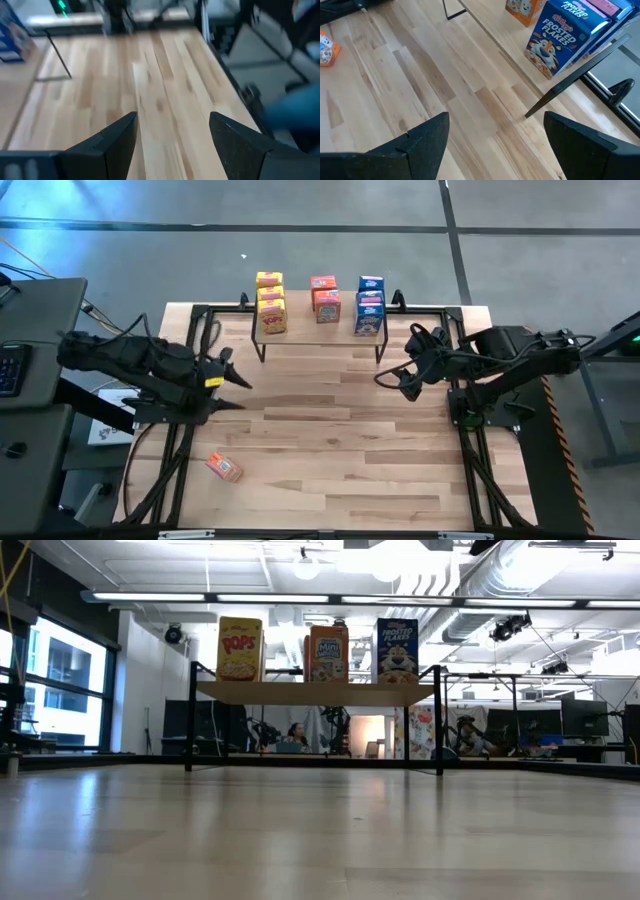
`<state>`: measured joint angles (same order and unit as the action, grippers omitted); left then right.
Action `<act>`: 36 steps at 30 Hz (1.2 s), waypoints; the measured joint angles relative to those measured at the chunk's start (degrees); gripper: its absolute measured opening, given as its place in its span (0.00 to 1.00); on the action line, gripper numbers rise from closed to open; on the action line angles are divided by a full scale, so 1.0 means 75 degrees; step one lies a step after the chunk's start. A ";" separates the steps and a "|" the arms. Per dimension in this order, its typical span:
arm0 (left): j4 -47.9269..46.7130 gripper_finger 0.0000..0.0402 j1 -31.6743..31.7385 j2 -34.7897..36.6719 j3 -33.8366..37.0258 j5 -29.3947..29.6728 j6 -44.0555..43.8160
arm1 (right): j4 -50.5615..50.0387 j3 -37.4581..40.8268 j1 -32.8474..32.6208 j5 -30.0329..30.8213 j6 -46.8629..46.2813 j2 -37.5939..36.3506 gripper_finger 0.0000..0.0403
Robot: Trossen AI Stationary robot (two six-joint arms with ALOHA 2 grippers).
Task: Stack cereal on shelf
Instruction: Put the orange cereal box aligned with the other orange cereal box on the shelf
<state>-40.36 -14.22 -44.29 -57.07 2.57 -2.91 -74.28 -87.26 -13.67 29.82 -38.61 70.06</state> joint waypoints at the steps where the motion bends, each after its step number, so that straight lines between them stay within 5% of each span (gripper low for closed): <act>1: -0.0297 0.60 -0.0117 -0.0106 -0.0146 0.0005 0.0007 | 0.0000 0.0000 0.0000 0.0000 0.0000 0.0000 0.79; 19: -0.2205 0.60 -0.2707 -0.1484 -0.0727 0.0031 -0.1717 | -0.0003 0.0000 0.0020 0.0353 -0.0052 0.0003 0.79; 36: -0.2482 0.60 -0.4460 -0.2350 -0.0727 0.0075 -0.3794 | 0.0183 0.0000 0.0020 0.0344 -0.0280 0.0003 0.79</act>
<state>-58.98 -47.66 -61.92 -62.52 3.14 -31.37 -72.91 -87.26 -13.52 32.40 -40.71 70.08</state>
